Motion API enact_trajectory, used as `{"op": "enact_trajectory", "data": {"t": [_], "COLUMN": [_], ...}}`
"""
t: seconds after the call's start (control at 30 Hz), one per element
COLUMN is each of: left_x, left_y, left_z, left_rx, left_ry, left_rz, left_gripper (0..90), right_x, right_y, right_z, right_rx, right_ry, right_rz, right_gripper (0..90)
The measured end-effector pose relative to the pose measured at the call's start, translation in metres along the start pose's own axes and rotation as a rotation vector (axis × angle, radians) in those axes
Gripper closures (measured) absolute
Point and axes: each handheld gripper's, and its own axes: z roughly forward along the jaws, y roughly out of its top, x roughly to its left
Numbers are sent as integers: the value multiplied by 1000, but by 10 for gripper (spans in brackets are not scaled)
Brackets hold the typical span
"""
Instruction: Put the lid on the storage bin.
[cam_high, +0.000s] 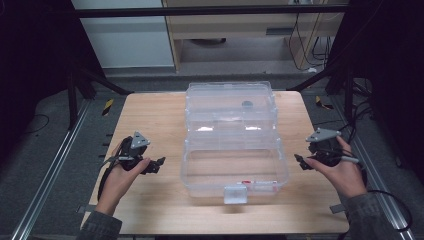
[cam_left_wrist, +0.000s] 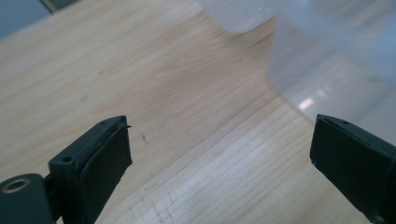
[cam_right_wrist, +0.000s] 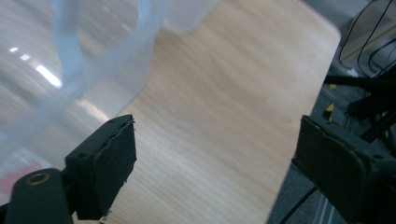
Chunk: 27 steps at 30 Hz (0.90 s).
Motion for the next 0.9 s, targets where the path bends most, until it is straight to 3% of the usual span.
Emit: {"op": "enact_trajectory", "data": {"t": [0.07, 0.23, 0.4, 0.6, 0.9], "left_x": [-7, -27, -52, -74, -97], "left_y": [12, 35, 55, 69, 80], "left_z": [-11, -26, -32, -27, -14], "left_rx": [-39, -53, -62, -46, 4], "left_ry": [-47, -107, -142, -208, -300], "left_rz": [33, 76, 156, 244, 327], "left_gripper": [40, 35, 34, 37, 37], "right_x": [-6, -9, -9, -7, 8], "right_y": [16, 55, 93, 129, 167], "right_z": [-12, -30, -44, -38, -22], "right_rx": [-5, -7, -27, 2, 12], "right_ry": [11, 26, 48, 95, 166], "right_rz": [-19, -85, -185, -303, -455], "right_gripper": [164, 241, 316, 412, 515]}}
